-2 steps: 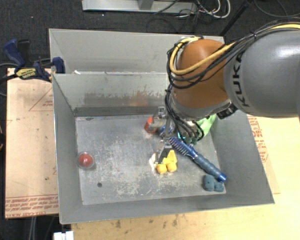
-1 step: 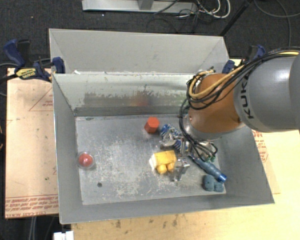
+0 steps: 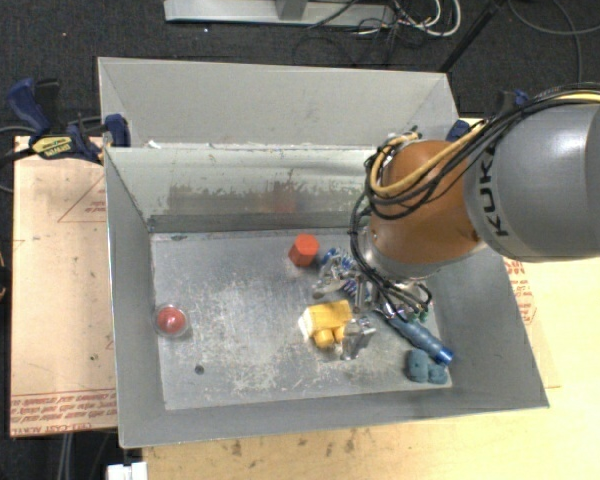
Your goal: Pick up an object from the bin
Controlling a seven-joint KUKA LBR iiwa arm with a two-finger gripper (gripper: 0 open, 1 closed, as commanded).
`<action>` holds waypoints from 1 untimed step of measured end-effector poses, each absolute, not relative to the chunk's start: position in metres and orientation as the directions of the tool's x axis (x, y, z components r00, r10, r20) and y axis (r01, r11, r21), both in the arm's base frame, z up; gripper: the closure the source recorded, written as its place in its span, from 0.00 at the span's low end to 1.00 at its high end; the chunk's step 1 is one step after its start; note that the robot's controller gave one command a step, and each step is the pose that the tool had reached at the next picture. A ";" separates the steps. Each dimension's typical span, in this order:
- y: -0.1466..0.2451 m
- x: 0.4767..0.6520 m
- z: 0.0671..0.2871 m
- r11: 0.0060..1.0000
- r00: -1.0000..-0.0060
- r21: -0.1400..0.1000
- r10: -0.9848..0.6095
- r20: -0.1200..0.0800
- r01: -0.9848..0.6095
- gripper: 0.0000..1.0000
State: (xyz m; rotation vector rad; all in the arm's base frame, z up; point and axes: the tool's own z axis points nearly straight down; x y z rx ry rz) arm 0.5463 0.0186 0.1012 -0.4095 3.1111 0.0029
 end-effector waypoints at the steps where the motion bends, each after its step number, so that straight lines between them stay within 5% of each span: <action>1: 0.005 0.539 0.099 0.967 -0.967 0.001 -0.256 0.000 -0.256 0.00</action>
Offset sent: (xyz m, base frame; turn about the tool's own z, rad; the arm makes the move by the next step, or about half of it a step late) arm -0.0073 -0.0134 -0.0012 -0.0005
